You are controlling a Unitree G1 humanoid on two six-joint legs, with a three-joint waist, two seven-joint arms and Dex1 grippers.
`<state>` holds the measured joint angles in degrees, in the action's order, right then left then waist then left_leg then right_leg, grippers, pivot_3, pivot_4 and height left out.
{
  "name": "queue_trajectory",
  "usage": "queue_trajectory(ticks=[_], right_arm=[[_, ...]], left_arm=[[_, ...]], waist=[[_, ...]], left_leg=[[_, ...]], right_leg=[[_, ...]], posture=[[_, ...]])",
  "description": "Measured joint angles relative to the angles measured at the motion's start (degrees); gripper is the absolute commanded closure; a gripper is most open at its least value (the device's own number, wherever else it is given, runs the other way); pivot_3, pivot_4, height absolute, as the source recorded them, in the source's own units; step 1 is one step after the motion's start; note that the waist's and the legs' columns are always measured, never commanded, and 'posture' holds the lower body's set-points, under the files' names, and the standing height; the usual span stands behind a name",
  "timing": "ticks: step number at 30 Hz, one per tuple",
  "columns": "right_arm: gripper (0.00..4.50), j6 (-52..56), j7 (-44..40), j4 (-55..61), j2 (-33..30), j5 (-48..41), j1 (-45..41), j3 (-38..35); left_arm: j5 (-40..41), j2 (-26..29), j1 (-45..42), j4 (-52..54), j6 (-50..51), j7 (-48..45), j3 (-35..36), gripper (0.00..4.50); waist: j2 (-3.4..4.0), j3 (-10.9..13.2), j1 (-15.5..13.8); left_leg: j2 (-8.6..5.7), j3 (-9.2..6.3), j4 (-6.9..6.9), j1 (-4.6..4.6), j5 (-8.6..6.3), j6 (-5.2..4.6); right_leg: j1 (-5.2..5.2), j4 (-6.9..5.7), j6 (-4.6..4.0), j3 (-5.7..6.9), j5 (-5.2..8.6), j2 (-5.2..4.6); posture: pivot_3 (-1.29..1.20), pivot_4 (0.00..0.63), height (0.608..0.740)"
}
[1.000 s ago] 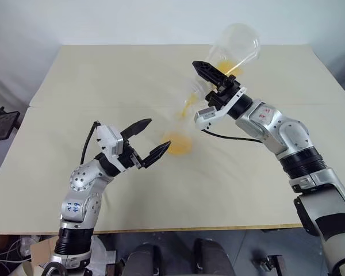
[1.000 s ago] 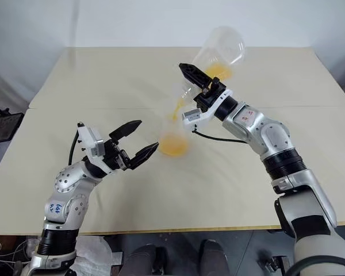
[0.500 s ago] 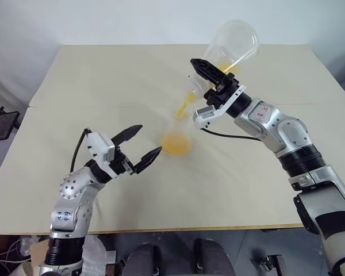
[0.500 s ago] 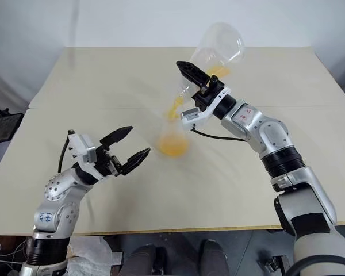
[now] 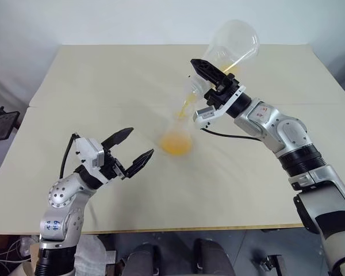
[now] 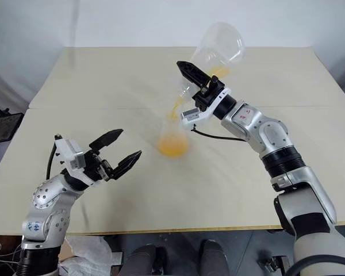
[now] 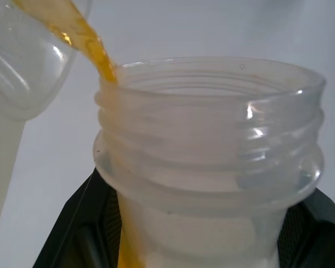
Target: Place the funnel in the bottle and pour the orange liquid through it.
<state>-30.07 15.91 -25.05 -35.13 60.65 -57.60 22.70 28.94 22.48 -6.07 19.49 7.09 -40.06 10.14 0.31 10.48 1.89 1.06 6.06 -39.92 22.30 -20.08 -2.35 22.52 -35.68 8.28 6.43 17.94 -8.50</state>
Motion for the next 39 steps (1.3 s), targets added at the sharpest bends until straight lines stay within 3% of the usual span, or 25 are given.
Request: queue_trajectory(ticks=[39], right_arm=[[1.76, 0.22, 2.88, 0.21, 0.0, 3.37, -0.03, 1.67]], left_arm=[[0.13, -1.17, 0.55, 0.38, 0.33, 1.26, -1.21, 0.0]], waist=[[0.0, 0.0, 0.03]], left_leg=[[0.0, 0.01, 0.01, 0.0, 0.0, 0.01]], right_leg=[[0.0, 0.01, 0.0, 0.0, 0.0, 0.01]], posture=[[0.0, 0.15, 0.74]])
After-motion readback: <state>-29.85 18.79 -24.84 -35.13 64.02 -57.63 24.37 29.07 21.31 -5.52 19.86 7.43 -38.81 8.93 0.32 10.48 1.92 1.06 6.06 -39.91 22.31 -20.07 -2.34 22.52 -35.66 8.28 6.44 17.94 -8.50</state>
